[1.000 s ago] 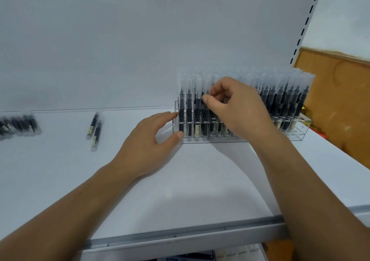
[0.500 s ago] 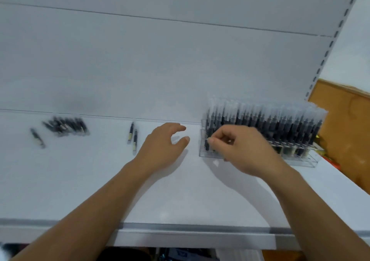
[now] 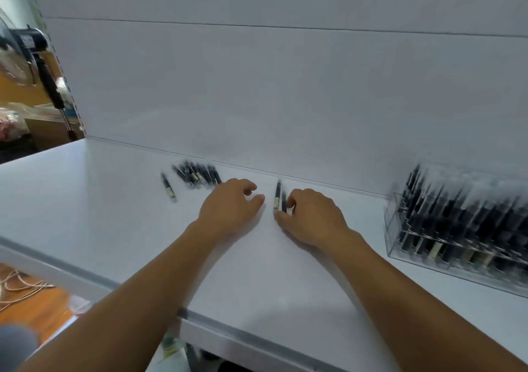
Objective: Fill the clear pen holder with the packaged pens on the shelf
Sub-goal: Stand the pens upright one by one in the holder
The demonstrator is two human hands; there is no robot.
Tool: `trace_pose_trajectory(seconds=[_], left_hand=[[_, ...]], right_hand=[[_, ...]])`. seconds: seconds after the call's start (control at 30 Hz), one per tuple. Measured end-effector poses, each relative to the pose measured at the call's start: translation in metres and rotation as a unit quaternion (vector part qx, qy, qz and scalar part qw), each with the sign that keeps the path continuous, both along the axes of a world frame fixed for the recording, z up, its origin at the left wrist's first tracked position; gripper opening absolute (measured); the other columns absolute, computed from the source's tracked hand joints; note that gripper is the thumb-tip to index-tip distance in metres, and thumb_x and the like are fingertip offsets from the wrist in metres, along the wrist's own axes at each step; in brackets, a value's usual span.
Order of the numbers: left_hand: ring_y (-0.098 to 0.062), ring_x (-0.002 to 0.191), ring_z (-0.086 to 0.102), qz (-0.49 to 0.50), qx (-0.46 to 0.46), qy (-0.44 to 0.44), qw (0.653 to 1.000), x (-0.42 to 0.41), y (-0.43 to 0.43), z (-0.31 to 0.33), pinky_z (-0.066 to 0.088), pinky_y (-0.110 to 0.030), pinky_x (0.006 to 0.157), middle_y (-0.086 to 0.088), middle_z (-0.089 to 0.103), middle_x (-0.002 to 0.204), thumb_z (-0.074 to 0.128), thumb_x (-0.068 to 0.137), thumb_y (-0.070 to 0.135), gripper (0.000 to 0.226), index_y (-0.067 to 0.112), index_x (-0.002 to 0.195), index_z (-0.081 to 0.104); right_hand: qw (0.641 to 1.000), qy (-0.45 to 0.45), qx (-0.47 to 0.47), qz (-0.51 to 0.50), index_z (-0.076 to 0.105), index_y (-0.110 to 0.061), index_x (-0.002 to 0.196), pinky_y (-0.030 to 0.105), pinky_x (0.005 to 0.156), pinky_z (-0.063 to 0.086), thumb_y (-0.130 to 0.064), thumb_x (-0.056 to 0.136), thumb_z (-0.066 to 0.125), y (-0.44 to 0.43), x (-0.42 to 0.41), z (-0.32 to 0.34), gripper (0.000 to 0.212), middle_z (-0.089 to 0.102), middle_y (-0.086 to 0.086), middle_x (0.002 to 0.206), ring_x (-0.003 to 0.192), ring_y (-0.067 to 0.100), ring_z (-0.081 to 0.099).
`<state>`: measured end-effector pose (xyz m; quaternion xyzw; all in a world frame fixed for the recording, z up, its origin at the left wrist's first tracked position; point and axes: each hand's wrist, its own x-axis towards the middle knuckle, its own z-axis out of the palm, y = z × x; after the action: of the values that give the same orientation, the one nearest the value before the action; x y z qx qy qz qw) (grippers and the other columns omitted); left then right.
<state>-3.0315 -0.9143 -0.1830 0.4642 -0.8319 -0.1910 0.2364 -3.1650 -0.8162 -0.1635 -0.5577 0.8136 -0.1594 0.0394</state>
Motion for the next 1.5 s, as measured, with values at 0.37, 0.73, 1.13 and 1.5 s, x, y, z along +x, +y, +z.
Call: trace_pose_trajectory(seconds=[0.37, 0.73, 1.13, 1.5], left_hand=[[-0.02, 0.09, 0.055, 0.004, -0.012, -0.168, 0.986, -0.066, -0.029, 0.021, 0.042, -0.027, 0.07, -0.001, 0.062, 0.103, 0.058, 0.082, 0.02, 0.031, 0.015, 0.113, 0.06], [-0.026, 0.087, 0.054, 0.051, -0.019, -0.078, 0.995, -0.013, -0.051, 0.03, 0.041, -0.031, 0.072, -0.007, 0.06, 0.098, 0.048, 0.089, 0.016, 0.015, 0.012, 0.101, 0.056], [-0.029, 0.109, 0.056, 0.165, 0.021, -0.005, 0.986, 0.038, -0.116, 0.001, 0.033, -0.051, 0.104, -0.001, 0.063, 0.111, 0.035, 0.097, 0.028, 0.024, 0.027, 0.11, 0.056], [-0.021, 0.082, 0.057, -0.051, -0.027, -0.038, 0.998, -0.008, -0.075, -0.004, 0.046, -0.035, 0.073, -0.002, 0.06, 0.084, 0.047, 0.092, 0.012, 0.018, 0.017, 0.078, 0.057]], right_hand=[[0.988, -0.133, -0.053, -0.056, 0.065, -0.002, 0.079, 0.032, 0.063, 0.046, -0.027, 0.083, 0.061, -0.011, -0.027, -0.014, 0.025, 0.069, 0.012, 0.082, 0.072, 0.024, 0.061], [0.925, -0.345, -0.161, -0.004, 0.068, -0.016, 0.075, 0.033, 0.062, 0.054, -0.022, 0.086, 0.065, -0.005, -0.018, -0.021, 0.013, 0.07, -0.002, 0.063, 0.056, 0.012, 0.062], [0.873, -0.445, -0.197, -0.023, 0.068, -0.01, 0.079, 0.021, 0.049, 0.043, -0.017, 0.089, 0.063, -0.008, -0.021, -0.017, 0.012, 0.067, 0.001, 0.063, 0.046, 0.008, 0.052], [0.925, -0.318, -0.177, -0.112, 0.067, -0.019, 0.077, 0.026, 0.058, 0.044, -0.026, 0.088, 0.057, -0.01, -0.044, -0.017, 0.016, 0.07, -0.009, 0.07, 0.071, 0.007, 0.063]])
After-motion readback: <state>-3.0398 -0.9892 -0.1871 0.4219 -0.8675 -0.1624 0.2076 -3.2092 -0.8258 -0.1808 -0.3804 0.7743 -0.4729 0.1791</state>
